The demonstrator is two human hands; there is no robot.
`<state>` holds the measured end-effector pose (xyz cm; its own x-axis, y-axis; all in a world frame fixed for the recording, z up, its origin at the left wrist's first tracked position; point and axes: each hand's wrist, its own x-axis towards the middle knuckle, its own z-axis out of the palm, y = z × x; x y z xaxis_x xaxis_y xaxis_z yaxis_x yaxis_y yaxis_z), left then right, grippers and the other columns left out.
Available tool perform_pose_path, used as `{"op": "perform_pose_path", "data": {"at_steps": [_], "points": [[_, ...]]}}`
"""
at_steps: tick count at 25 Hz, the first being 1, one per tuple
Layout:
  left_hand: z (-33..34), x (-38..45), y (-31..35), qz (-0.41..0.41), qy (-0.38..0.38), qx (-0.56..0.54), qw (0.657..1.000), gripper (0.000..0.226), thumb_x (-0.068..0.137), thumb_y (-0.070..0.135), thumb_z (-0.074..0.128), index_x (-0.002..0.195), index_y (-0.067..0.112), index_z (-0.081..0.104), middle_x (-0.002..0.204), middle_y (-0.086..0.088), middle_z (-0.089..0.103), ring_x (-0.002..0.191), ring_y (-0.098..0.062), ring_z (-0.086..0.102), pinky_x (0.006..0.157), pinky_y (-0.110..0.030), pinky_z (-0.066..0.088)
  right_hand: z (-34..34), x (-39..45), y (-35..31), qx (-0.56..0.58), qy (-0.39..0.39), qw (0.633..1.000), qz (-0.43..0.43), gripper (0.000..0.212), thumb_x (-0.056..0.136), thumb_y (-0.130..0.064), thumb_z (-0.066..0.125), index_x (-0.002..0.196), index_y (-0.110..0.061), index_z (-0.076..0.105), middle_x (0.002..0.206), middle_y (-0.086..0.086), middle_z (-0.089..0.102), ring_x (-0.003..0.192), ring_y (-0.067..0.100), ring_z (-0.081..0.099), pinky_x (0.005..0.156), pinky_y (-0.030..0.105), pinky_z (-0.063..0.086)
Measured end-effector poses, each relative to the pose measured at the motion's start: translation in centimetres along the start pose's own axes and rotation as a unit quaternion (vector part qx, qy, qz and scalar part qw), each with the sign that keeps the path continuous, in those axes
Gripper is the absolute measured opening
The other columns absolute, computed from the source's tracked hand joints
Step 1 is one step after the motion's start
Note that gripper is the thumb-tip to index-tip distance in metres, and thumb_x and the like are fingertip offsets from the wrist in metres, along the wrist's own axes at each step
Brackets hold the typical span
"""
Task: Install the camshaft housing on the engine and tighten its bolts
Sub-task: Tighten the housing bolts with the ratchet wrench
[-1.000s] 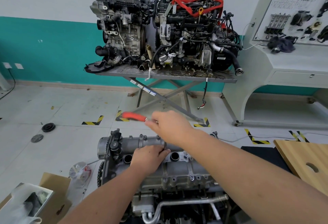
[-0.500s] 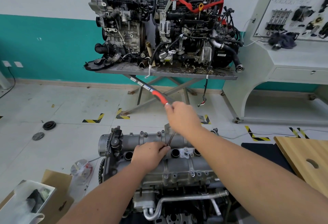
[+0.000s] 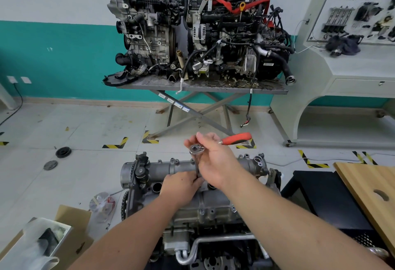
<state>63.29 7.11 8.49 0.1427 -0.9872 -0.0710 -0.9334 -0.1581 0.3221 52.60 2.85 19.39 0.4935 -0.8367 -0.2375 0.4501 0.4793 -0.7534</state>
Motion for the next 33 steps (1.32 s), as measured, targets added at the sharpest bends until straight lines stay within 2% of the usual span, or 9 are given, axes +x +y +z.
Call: {"op": "perform_pose_path", "data": {"at_steps": [3, 6, 9, 12, 17, 21, 23, 26, 33], "points": [[-0.2, -0.1, 0.1, -0.008, -0.001, -0.002, 1.0, 0.046, 0.102, 0.054, 0.035, 0.065, 0.027, 0.035, 0.094, 0.0, 0.07, 0.092, -0.026, 0.064, 0.069, -0.036, 0.031, -0.3, -0.6, 1.3, -0.226, -0.004, 0.969, -0.103, 0.023, 0.101, -0.035, 0.054, 0.093, -0.037, 0.075, 0.108, -0.008, 0.074, 0.094, 0.012, 0.066, 0.075, 0.022, 0.051], [-0.4, -0.1, 0.2, -0.012, -0.014, 0.003, 1.0, 0.036, 0.102, 0.041, 0.034, 0.069, 0.025, 0.037, 0.089, -0.002, 0.068, 0.09, -0.029, 0.064, 0.068, -0.036, 0.031, -1.2, -1.2, 1.9, -0.392, -0.05, 0.886, -0.242, 0.023, 0.099, -0.047, 0.05, 0.114, -0.055, 0.066, 0.131, -0.024, 0.059, 0.116, -0.005, 0.056, 0.091, 0.01, 0.043], [-0.4, -0.1, 0.3, -0.011, -0.016, 0.019, 1.0, 0.028, 0.1, 0.03, 0.032, 0.072, 0.027, 0.036, 0.078, 0.003, 0.057, 0.087, -0.028, 0.065, 0.069, -0.036, 0.032, -2.1, -0.8, 2.2, -0.543, -0.081, 0.704, -0.45, 0.029, 0.098, -0.029, 0.057, 0.121, -0.021, 0.071, 0.14, 0.003, 0.058, 0.121, 0.018, 0.058, 0.099, 0.028, 0.047], [-0.6, -0.1, 0.5, -0.026, -0.011, 0.004, 1.0, 0.022, 0.099, 0.031, 0.036, 0.078, 0.026, 0.038, 0.087, -0.001, 0.065, 0.09, -0.029, 0.065, 0.071, -0.036, 0.032, -1.8, 0.5, 1.3, -0.628, -0.073, 0.547, -0.548, 0.016, 0.088, -0.009, 0.069, 0.102, -0.008, 0.077, 0.13, 0.013, 0.065, 0.108, 0.036, 0.064, 0.081, 0.046, 0.056], [-0.6, -0.2, 0.7, -0.024, 0.0, -0.005, 1.0, 0.016, 0.093, 0.028, 0.041, 0.097, 0.015, 0.049, 0.095, -0.007, 0.068, 0.089, -0.033, 0.065, 0.07, -0.035, 0.035, -1.9, 0.9, -0.7, -0.699, -0.185, 0.46, -0.516, 0.029, 0.075, 0.014, 0.069, 0.097, -0.005, 0.073, 0.117, 0.015, 0.069, 0.111, 0.037, 0.063, 0.082, 0.05, 0.053], [-0.5, -0.5, 0.8, -0.013, -0.013, -0.253, 0.967, 0.067, 0.088, 0.051, 0.039, 0.138, 0.007, 0.049, 0.127, -0.016, 0.063, 0.118, -0.032, 0.059, 0.101, -0.045, 0.046, -1.1, 0.2, -1.8, -0.753, -0.171, 0.386, -0.505, 0.023, 0.072, 0.006, 0.048, 0.083, -0.001, 0.066, 0.085, 0.015, 0.061, 0.077, 0.033, 0.058, 0.06, 0.042, 0.048], [-0.6, -0.5, 0.9, 0.001, -0.021, -0.277, 0.961, 0.054, 0.096, 0.049, 0.041, 0.129, 0.011, 0.059, 0.125, -0.014, 0.064, 0.12, -0.032, 0.058, 0.103, -0.043, 0.045, -0.3, -0.2, -2.5, -0.823, -0.152, 0.337, -0.431, 0.025, 0.077, -0.002, 0.045, 0.093, -0.006, 0.064, 0.088, 0.012, 0.059, 0.081, 0.033, 0.055, 0.059, 0.038, 0.039], [-0.5, -0.3, 0.4, 0.004, -0.015, -0.215, 0.976, 0.016, 0.103, 0.041, 0.041, 0.092, 0.038, 0.052, 0.081, 0.008, 0.059, 0.096, -0.03, 0.061, 0.082, -0.04, 0.048, 1.6, -0.7, -2.7, -0.9, -0.134, 0.278, -0.308, 0.027, 0.085, -0.01, 0.053, 0.111, -0.018, 0.051, 0.098, 0.005, 0.056, 0.095, 0.029, 0.049, 0.066, 0.037, 0.027], [-0.9, -0.7, 0.7, 0.022, -0.016, -0.223, 0.975, 0.017, 0.104, 0.044, 0.036, 0.092, 0.04, 0.047, 0.075, 0.022, 0.045, 0.098, -0.026, 0.056, 0.09, -0.046, 0.042, 4.1, -0.6, -3.4, -0.929, -0.173, 0.23, -0.235, 0.017, 0.087, -0.009, 0.052, 0.091, -0.019, 0.039, 0.07, -0.002, 0.042, 0.076, 0.026, 0.049, 0.073, 0.038, 0.037]]}}
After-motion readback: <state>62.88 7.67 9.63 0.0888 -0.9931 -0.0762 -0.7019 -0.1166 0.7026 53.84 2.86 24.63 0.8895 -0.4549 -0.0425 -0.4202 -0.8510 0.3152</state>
